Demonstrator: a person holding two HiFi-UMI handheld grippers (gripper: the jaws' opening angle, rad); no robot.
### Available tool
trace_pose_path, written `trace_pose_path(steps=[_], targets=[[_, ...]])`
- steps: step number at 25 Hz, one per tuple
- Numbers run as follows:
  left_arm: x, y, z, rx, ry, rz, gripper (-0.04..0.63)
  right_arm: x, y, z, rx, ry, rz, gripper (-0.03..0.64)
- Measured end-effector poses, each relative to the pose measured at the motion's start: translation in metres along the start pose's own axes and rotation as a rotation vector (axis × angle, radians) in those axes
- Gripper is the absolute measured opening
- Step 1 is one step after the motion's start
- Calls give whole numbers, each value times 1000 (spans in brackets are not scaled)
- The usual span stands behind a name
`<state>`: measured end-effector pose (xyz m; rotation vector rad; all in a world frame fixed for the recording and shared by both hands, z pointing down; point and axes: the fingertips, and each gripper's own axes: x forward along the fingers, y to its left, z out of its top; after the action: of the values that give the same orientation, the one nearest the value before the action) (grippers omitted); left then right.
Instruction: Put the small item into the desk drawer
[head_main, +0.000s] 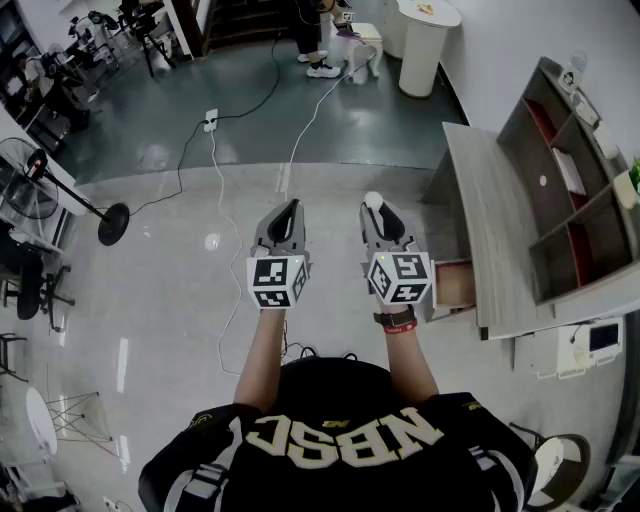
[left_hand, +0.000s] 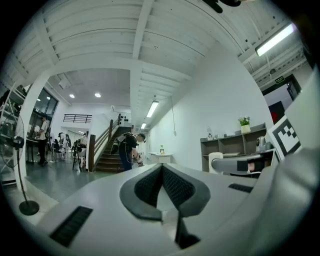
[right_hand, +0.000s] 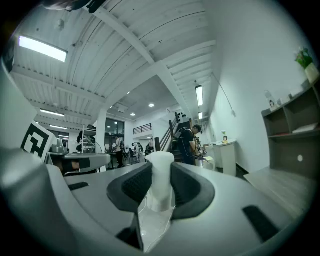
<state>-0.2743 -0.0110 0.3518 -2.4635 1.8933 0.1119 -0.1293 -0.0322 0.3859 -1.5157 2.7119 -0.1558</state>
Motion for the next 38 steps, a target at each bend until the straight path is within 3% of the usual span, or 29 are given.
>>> trace_pose_path(steps=[11,20,26,33,38], targets=[[3,-32,-15,-17,-9,-42,12,-13,-24,-19,56,20,21,117],[57,-44,-31,-46,-14,-118,12,10,-54,-30,53,36,3,118],[139,-41,-52,-86,-26,-199,12,58,-100,-38,39,46,-72,118],[286,-53,-55,-77,-3,-393,12,132,-181,-20,63,28,-234,118],[372,-69,-58,-119,13,-525,12,167,-231,-9,62,21,-358,118]])
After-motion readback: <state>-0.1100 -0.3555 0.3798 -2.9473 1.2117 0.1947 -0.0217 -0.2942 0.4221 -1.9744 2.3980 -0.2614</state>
